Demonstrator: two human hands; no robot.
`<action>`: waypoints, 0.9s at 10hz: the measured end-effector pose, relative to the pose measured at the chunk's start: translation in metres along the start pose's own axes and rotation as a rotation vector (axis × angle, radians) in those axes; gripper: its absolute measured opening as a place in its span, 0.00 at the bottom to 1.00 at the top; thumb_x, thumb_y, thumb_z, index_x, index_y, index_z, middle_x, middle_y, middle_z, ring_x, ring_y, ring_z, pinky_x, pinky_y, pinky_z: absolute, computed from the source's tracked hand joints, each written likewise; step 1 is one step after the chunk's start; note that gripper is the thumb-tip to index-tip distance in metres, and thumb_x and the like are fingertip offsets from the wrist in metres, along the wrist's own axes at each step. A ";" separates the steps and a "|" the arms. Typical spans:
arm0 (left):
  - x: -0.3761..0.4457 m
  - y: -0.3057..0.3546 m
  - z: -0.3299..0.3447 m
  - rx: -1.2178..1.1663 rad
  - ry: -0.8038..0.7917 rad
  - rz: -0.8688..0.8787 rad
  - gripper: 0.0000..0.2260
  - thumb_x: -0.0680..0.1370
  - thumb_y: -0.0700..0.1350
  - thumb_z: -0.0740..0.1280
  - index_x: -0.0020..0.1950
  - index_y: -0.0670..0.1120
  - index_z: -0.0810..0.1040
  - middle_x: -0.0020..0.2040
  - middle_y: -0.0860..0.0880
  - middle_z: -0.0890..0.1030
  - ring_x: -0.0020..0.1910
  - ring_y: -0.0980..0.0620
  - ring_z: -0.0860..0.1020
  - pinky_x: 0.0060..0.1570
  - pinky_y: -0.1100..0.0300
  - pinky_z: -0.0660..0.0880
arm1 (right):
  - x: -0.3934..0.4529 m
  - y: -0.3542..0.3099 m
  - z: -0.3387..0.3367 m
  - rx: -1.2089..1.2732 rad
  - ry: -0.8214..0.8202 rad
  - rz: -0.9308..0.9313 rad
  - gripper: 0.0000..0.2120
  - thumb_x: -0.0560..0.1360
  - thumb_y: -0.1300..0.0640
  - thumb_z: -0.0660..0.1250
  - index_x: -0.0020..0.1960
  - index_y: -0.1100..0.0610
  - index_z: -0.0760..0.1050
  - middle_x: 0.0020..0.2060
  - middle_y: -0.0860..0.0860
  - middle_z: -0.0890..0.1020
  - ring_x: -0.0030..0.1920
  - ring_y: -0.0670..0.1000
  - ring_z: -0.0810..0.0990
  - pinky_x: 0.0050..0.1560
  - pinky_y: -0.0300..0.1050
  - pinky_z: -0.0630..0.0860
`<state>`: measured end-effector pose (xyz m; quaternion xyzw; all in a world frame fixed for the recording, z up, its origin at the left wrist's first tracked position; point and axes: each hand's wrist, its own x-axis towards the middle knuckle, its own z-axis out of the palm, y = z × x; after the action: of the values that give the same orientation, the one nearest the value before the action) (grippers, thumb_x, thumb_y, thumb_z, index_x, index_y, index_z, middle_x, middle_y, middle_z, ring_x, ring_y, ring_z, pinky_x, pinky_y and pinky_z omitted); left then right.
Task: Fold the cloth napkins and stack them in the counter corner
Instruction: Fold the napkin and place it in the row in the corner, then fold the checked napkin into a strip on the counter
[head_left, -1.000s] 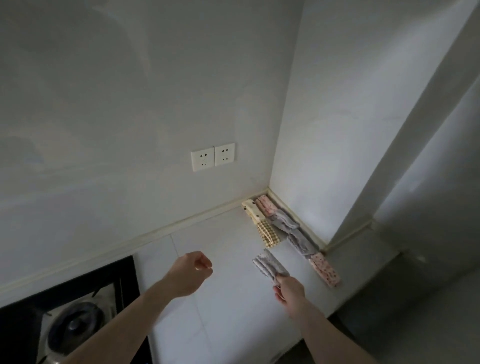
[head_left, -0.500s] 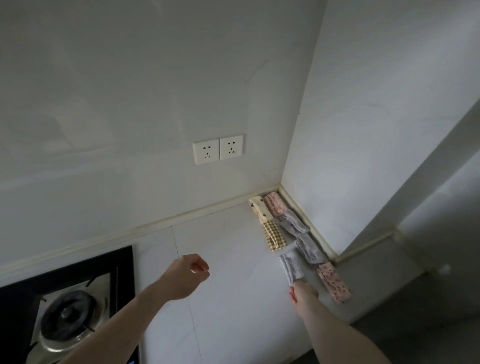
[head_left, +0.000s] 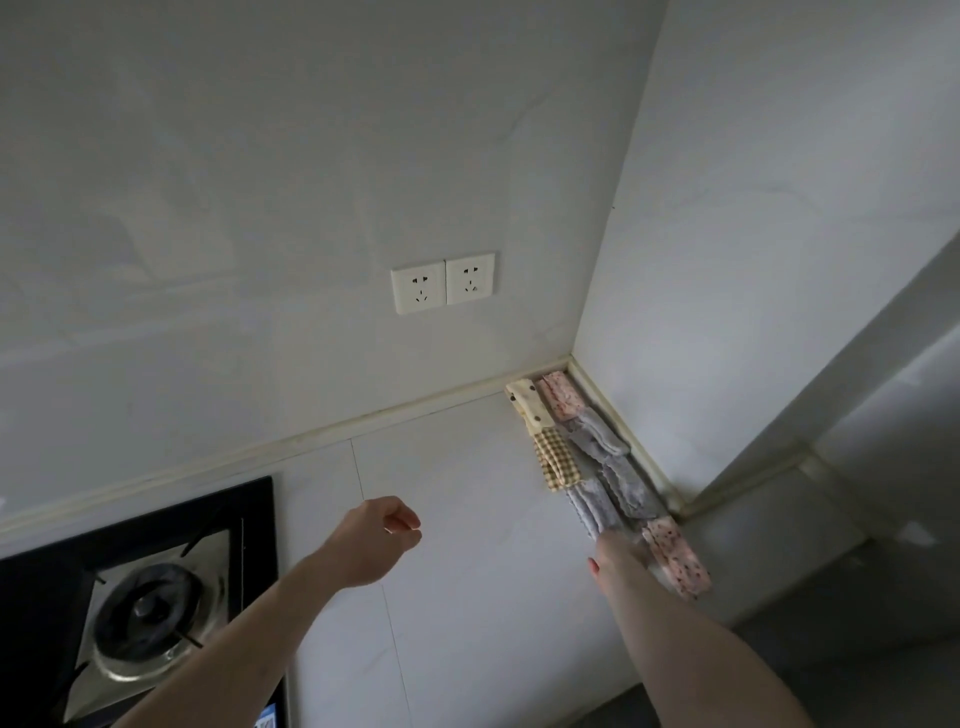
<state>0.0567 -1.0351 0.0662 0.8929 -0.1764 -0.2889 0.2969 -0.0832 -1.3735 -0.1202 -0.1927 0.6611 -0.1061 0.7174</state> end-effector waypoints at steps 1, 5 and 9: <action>-0.009 -0.011 -0.001 -0.011 0.010 -0.010 0.02 0.78 0.48 0.71 0.49 0.55 0.81 0.49 0.56 0.83 0.49 0.56 0.81 0.45 0.64 0.75 | 0.000 -0.003 0.014 0.730 0.183 0.023 0.26 0.80 0.47 0.61 0.74 0.56 0.66 0.72 0.57 0.72 0.67 0.58 0.75 0.69 0.55 0.73; -0.155 -0.117 -0.054 -0.065 0.146 -0.090 0.05 0.77 0.48 0.72 0.52 0.54 0.83 0.46 0.57 0.85 0.46 0.62 0.81 0.53 0.64 0.78 | -0.222 0.203 0.105 -0.609 -0.463 -0.247 0.28 0.75 0.67 0.70 0.73 0.56 0.68 0.56 0.58 0.78 0.51 0.54 0.78 0.39 0.45 0.79; -0.436 -0.320 -0.123 -0.137 0.574 -0.352 0.06 0.78 0.49 0.72 0.54 0.57 0.80 0.49 0.59 0.82 0.47 0.63 0.80 0.44 0.70 0.75 | -0.415 0.470 0.098 -1.421 -1.168 -0.636 0.21 0.70 0.49 0.73 0.61 0.40 0.74 0.63 0.43 0.76 0.61 0.45 0.78 0.64 0.53 0.79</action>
<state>-0.1576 -0.5267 0.1237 0.9325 0.0911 -0.0838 0.3394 -0.0776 -0.7669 0.0653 -0.7726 0.0279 0.2411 0.5867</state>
